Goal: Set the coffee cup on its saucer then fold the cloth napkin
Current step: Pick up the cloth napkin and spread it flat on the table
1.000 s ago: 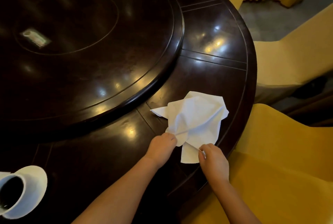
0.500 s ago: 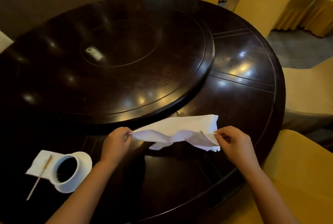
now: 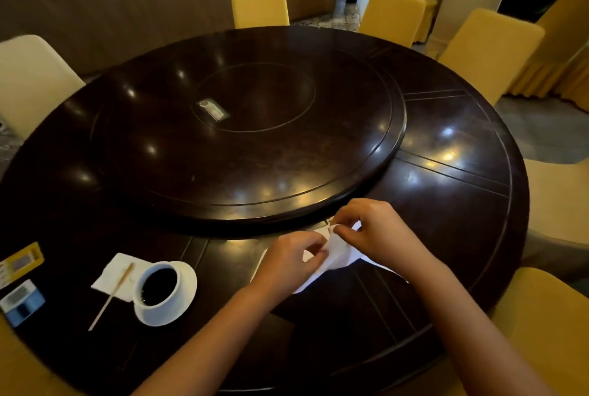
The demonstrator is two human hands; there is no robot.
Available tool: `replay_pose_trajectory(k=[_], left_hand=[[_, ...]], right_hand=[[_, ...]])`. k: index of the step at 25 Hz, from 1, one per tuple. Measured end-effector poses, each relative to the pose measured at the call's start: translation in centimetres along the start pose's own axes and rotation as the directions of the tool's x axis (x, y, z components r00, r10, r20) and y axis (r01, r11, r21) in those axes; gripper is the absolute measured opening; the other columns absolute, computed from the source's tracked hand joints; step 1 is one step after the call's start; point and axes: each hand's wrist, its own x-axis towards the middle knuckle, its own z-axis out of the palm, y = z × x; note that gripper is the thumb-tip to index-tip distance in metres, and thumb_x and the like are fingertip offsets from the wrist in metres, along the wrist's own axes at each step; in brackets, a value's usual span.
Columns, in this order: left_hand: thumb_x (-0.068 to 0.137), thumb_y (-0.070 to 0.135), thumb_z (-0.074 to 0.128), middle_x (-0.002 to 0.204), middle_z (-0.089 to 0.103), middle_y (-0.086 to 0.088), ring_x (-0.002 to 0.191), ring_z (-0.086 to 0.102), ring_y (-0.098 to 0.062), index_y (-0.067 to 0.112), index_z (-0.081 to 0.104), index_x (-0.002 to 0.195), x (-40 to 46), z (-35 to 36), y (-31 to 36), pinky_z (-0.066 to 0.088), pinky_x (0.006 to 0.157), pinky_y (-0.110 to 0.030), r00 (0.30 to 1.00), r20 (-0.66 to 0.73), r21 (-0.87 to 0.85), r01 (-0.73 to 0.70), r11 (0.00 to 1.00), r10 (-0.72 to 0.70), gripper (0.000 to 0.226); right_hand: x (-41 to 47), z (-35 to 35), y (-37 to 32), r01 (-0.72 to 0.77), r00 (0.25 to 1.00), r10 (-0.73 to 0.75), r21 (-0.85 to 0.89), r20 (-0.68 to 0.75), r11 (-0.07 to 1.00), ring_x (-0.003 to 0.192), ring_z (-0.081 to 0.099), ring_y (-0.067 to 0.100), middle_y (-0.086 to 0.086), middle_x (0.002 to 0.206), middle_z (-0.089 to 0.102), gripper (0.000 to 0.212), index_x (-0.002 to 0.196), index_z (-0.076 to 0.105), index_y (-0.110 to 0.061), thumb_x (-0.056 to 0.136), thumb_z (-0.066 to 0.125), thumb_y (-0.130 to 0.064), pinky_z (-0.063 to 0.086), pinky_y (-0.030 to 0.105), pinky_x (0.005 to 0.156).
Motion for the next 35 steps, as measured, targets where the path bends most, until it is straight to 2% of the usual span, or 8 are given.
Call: replay_pose_trajectory(k=[5,8,13,18,23,27,30,35], left_hand=[[0.086,0.016,0.064,0.083,0.068,0.01,0.079,0.059,0.003,0.02,0.073,0.089,-0.4,-3.4,-2.1,0.047,0.072,-0.015,0.998,-0.002,-0.01,0.066,0.998,-0.066,0.01],[0.084,0.01,0.066,0.076,0.068,0.01,0.074,0.061,0.0,0.025,0.071,0.08,-0.7,-8.0,-2.0,0.046,0.07,-0.018,0.995,-0.025,-0.104,0.09,0.991,-0.093,0.017],[0.081,0.023,0.072,0.08,0.073,0.006,0.076,0.067,-0.008,0.025,0.074,0.083,0.8,-14.5,-2.0,0.053,0.071,-0.023,0.891,0.434,-0.005,0.153,0.988,-0.136,0.004],[0.083,0.021,0.069,0.081,0.069,0.01,0.074,0.063,0.0,0.036,0.068,0.076,0.3,-15.4,-5.6,0.05,0.069,-0.016,0.777,0.548,0.294,0.168,0.941,-0.31,0.016],[0.087,0.023,0.063,0.082,0.064,0.01,0.076,0.058,-0.002,0.034,0.062,0.075,2.2,-17.4,-7.8,0.043,0.063,-0.017,0.858,0.316,0.463,0.234,0.855,-0.406,0.016],[0.085,0.013,0.062,0.08,0.063,0.004,0.079,0.059,-0.012,0.026,0.062,0.075,6.2,-22.2,-5.1,0.042,0.063,-0.026,0.955,-0.184,0.421,0.29,0.859,-0.232,0.016],[0.087,0.011,0.059,0.083,0.06,-0.003,0.077,0.055,-0.017,0.016,0.062,0.082,8.3,-26.2,-1.0,0.039,0.064,-0.029,0.902,-0.432,0.479,0.224,0.849,0.006,0.008],[0.087,0.005,0.058,0.085,0.062,-0.015,0.081,0.056,-0.027,0.003,0.062,0.09,5.7,-25.6,1.9,0.039,0.068,-0.031,0.646,-0.573,0.695,0.058,0.717,0.504,0.005]], right_hand=[[0.0,-3.3,1.9,0.033,0.999,-0.036,0.088,0.04,0.996,0.07,0.061,0.002,-0.007,0.074,0.066,0.007,0.079,0.073,-0.018,0.077,0.073,-0.011,0.044,0.011,0.062],[0.5,-4.3,2.8,0.016,0.973,-0.007,-0.034,0.232,0.999,0.069,0.058,-0.006,-0.019,0.073,0.059,0.007,0.078,0.074,-0.021,0.078,0.072,-0.014,0.044,0.011,0.065],[2.0,-4.6,4.6,-0.083,0.94,0.098,-0.06,0.326,0.995,0.064,0.056,-0.018,-0.033,0.059,0.059,0.015,0.076,0.073,-0.03,0.08,0.069,-0.016,0.04,0.001,0.055],[4.8,-4.1,5.2,-0.025,0.919,0.117,-0.241,0.377,0.97,0.064,0.054,-0.006,-0.019,0.072,0.06,0.013,0.086,0.074,-0.022,0.079,0.066,-0.014,0.034,0.003,0.052],[9.3,-4.2,4.3,-0.028,0.997,0.046,-0.231,0.07,0.972,0.085,0.063,0.024,0.009,0.095,0.069,0.016,0.093,0.073,-0.01,0.085,0.059,-0.009,0.046,0.027,0.071],[13.0,-8.1,2.7,-0.033,0.94,-0.07,-0.293,-0.334,0.955,0.089,0.059,0.036,0.018,0.095,0.064,0.017,0.093,0.071,-0.006,0.083,0.057,-0.005,0.05,0.038,0.072],[14.2,-11.9,1.4,-0.004,0.795,-0.191,-0.32,-0.576,0.947,0.083,0.058,0.035,0.018,0.089,0.064,0.015,0.092,0.07,-0.004,0.085,0.057,-0.005,0.039,0.03,0.063],[12.8,-14.7,1.6,0.024,0.558,-0.303,-0.35,-0.773,0.936,0.085,0.057,0.033,0.017,0.087,0.065,0.015,0.092,0.068,-0.005,0.087,0.056,-0.011,0.039,0.033,0.062]])
